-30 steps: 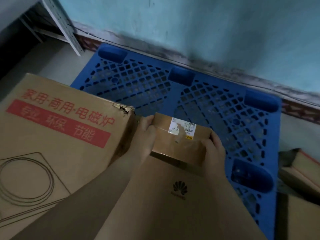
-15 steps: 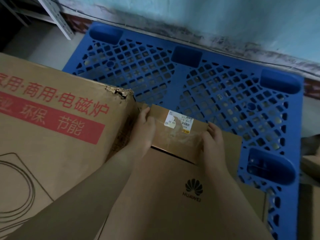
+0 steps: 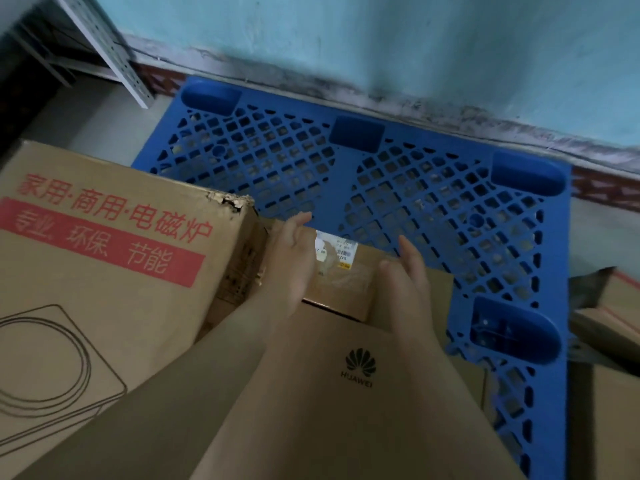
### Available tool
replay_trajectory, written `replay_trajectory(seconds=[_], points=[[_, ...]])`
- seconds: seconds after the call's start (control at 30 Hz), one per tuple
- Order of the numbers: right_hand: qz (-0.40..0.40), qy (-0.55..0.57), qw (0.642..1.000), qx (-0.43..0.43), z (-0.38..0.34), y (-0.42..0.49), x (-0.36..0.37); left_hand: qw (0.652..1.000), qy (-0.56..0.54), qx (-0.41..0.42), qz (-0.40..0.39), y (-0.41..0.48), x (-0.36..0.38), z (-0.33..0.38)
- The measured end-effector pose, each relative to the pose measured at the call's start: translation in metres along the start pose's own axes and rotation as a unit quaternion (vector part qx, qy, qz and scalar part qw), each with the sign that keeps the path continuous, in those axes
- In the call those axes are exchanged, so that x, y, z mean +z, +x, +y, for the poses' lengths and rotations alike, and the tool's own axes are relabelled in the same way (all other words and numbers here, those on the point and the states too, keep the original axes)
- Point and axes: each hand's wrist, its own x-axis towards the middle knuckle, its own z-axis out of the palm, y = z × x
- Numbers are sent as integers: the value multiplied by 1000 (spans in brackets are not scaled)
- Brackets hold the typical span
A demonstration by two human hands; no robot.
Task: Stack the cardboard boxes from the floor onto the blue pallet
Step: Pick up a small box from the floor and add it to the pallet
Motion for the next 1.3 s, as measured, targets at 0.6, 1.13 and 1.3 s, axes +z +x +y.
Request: replay_trajectory(seconds=[0.6, 1.13, 1.3], points=[[-122, 107, 912, -377, -468, -247, -183, 911, -182, 364, 59, -348, 16, 450], [-113, 137, 790, -586, -675, -575, -366, 793, -276, 542, -33, -711, 5, 639], [-89, 149, 777, -605, -667, -613, -420, 774, -299, 553, -75, -762, 35, 648]])
